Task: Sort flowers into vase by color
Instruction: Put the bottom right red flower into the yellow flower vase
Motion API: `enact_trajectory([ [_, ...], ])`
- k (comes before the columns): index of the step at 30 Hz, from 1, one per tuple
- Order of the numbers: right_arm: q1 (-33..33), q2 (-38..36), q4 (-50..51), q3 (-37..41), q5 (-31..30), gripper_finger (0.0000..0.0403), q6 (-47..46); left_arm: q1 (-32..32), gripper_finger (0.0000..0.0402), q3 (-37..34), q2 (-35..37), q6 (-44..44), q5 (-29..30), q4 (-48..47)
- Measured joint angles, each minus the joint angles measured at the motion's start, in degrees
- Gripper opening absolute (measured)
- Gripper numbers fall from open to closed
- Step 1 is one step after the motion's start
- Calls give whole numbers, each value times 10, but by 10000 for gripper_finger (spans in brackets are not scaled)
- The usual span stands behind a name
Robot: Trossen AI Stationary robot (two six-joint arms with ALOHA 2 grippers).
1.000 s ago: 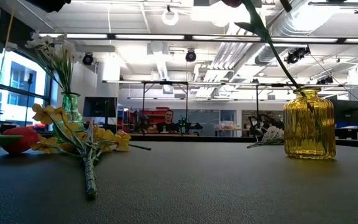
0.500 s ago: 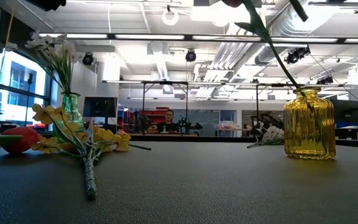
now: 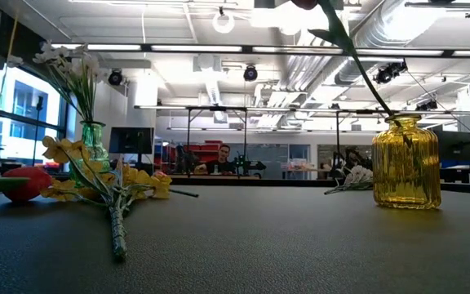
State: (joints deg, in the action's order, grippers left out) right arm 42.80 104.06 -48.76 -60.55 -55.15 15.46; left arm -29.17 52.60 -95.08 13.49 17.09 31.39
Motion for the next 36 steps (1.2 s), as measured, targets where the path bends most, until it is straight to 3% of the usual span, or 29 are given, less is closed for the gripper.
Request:
enact_trajectory([
  [2, 11, -6, 32, -7, -49, 97, -5, -3, 1, 0, 21, -10, 30, -61],
  [4, 10, -6, 58, -15, -56, 126, -22, -3, 1, 0, 36, -21, 57, -118],
  [9, -35, -5, 145, -25, 5, 180, -138, -2, 1, 0, 48, -49, 100, -160],
  [13, -63, -4, 165, -25, 56, 191, -167, -2, 1, 0, 46, -49, 105, -164],
  [17, -69, -4, 163, -25, 79, 158, -167, 0, 1, 0, 46, -54, 107, -166],
  [26, -90, -1, 158, -25, 93, 11, -165, 0, 1, 0, 46, -60, 107, -169],
  [32, -80, -1, 152, -25, 43, 10, -143, 4, 6, 0, 46, -72, 121, -167],
  [36, -49, -5, 151, -25, -47, 4, -135, 15, 39, 0, 46, -112, 123, -187],
])
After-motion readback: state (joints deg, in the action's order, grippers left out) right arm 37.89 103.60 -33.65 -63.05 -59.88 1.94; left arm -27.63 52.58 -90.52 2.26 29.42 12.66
